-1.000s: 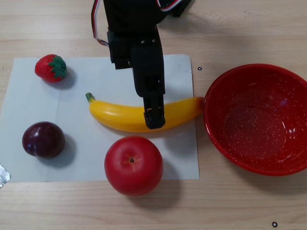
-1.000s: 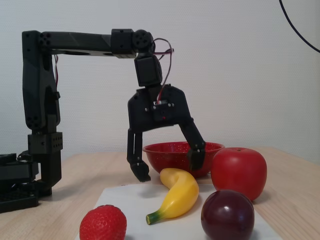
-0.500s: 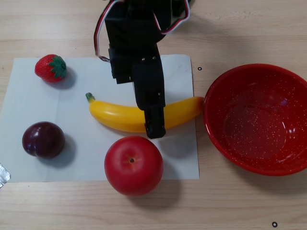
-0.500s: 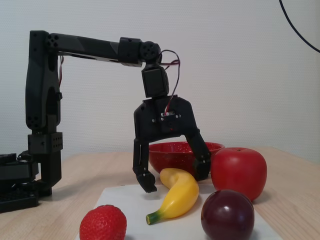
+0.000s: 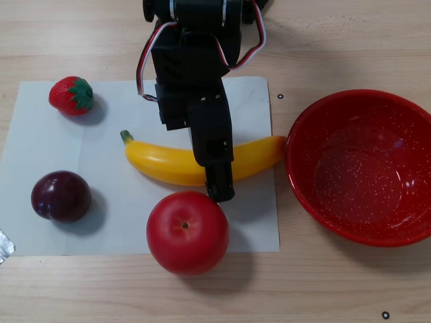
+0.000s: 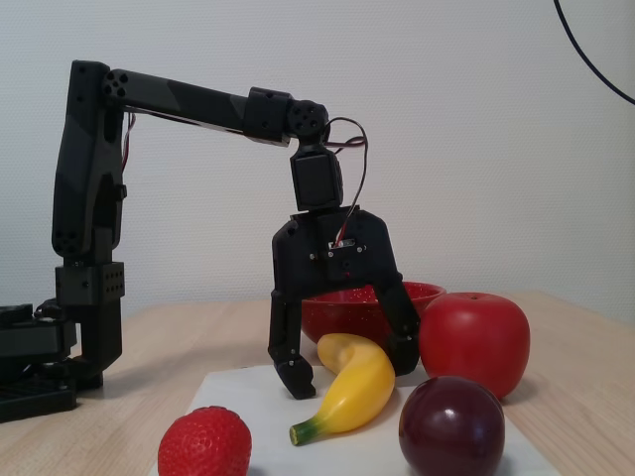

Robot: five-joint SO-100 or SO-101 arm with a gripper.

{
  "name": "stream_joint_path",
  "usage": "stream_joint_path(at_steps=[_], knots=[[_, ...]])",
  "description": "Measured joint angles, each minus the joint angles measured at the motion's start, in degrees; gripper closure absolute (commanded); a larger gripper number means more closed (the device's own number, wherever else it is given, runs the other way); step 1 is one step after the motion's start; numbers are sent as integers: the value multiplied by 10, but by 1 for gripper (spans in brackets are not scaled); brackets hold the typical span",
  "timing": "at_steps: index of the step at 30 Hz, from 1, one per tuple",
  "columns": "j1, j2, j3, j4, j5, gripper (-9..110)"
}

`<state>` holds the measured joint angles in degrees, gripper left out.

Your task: Grasp the banana and put it in the red bowl.

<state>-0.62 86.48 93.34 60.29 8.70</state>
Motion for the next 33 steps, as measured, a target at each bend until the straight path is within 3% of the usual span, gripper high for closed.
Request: stream_joint_path(at_steps=[7,17,24,33], knots=[[-2,-3,0,-3,-3,66],[-1,-3,-1,-15,-3,78],[-6,-2,-2,-19,-4,101],[-14,-4,-15,7,-27,101]])
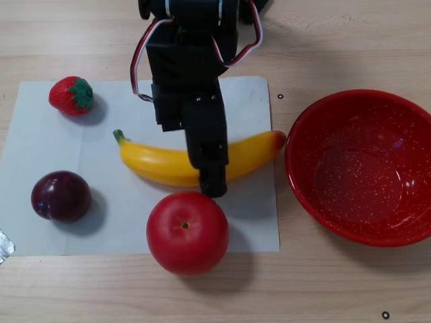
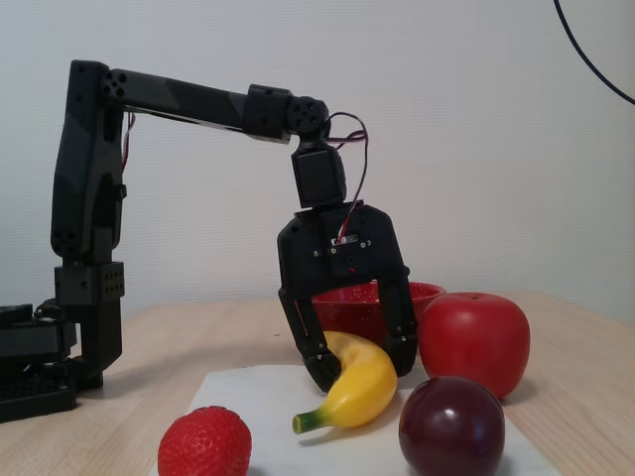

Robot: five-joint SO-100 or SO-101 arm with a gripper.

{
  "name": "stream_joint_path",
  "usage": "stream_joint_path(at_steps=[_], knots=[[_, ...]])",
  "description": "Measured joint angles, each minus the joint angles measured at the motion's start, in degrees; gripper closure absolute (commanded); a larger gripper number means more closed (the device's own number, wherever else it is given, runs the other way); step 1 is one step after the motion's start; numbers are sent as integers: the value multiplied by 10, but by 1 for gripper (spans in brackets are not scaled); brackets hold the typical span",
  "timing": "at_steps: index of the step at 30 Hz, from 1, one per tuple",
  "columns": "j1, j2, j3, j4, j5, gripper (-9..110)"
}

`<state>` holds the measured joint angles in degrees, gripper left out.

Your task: Grasp the banana and put it in the red bowl.

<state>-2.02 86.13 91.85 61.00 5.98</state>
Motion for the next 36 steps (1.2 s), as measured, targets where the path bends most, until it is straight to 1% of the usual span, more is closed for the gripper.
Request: stream_joint_path(at_steps=[6,13,22,29,36], knots=[[-21,-2,-38,98,-13,101],[-18,-2,-104,188,-12,101],[-48,11,-125,288,-11,101],[-75,121,-126,339,4,101],[-67,130,-196,383,11,101]])
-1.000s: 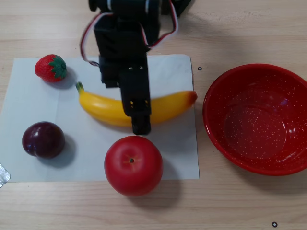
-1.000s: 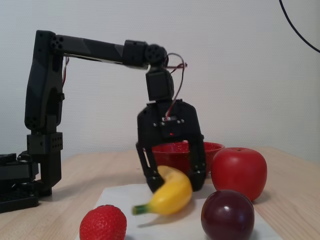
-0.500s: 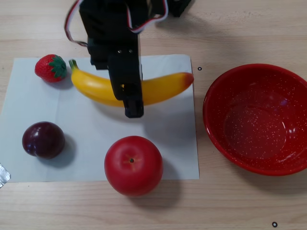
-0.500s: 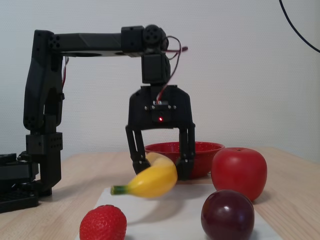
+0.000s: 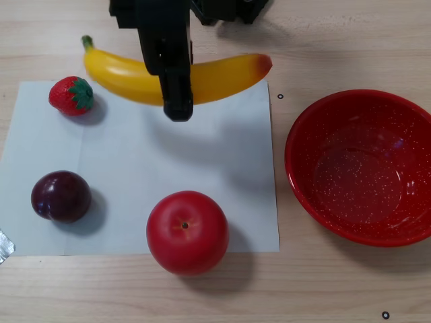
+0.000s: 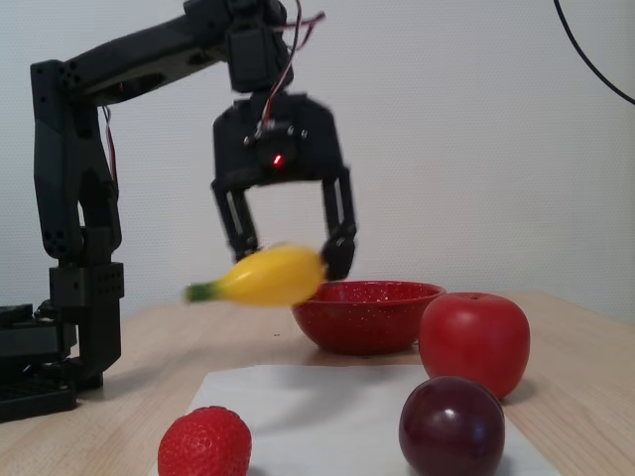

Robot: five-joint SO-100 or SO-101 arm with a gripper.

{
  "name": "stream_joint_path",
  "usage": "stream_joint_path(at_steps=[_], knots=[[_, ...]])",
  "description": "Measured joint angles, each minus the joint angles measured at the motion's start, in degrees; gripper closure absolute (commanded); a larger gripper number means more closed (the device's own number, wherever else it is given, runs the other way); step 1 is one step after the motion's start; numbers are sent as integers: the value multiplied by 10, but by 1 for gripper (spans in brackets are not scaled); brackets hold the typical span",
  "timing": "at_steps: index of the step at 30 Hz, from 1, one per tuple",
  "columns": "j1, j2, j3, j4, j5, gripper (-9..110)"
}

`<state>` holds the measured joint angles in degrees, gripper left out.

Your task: Grasp the banana and put it in the red bowl.

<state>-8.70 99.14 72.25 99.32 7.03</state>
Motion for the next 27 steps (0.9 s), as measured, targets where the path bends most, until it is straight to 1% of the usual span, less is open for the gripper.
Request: stream_joint_path(at_steps=[5,14,19,27], knots=[[30,0,-71,19,-11,101],[134,1,-84,17,-53,101],[214,5,-156,-10,-66,101],[334,8,-156,-87,-106,101]])
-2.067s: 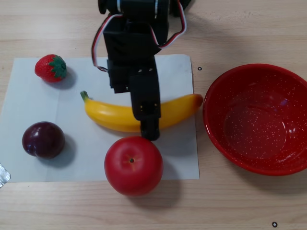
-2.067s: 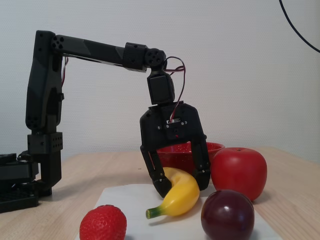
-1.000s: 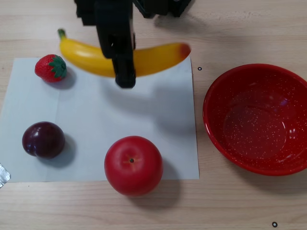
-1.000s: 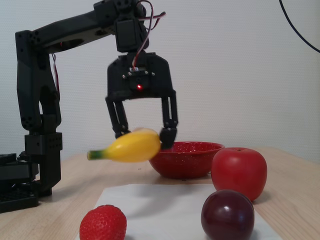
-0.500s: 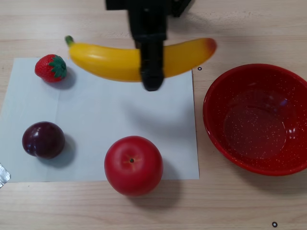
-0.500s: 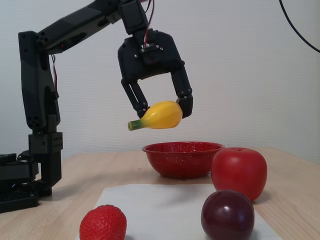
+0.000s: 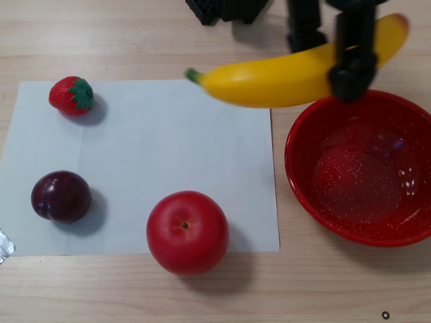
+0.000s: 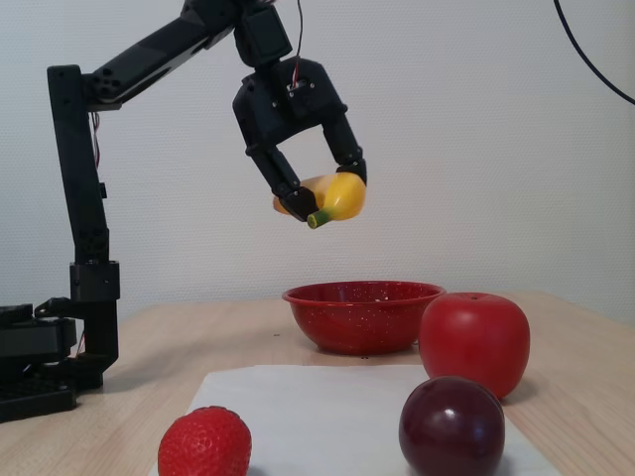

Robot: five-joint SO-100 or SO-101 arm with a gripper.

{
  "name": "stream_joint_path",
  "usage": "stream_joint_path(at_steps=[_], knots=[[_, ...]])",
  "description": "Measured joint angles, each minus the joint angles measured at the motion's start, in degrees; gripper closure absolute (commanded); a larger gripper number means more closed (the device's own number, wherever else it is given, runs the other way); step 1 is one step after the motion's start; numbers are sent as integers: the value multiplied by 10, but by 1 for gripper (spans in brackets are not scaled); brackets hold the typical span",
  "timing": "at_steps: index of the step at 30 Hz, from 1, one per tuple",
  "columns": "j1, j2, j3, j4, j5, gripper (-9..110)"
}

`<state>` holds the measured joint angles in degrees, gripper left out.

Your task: Grasp the banana and put it in the red bowl.

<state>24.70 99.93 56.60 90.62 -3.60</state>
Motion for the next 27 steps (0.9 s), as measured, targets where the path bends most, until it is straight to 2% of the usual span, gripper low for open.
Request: stream_joint_path(at_steps=[8,15,21,27], knots=[[76,-25,102,-191,-7,100],[89,-60,217,-339,17,80],[94,-75,234,-359,38,71],[92,-96,234,-359,38,76]])
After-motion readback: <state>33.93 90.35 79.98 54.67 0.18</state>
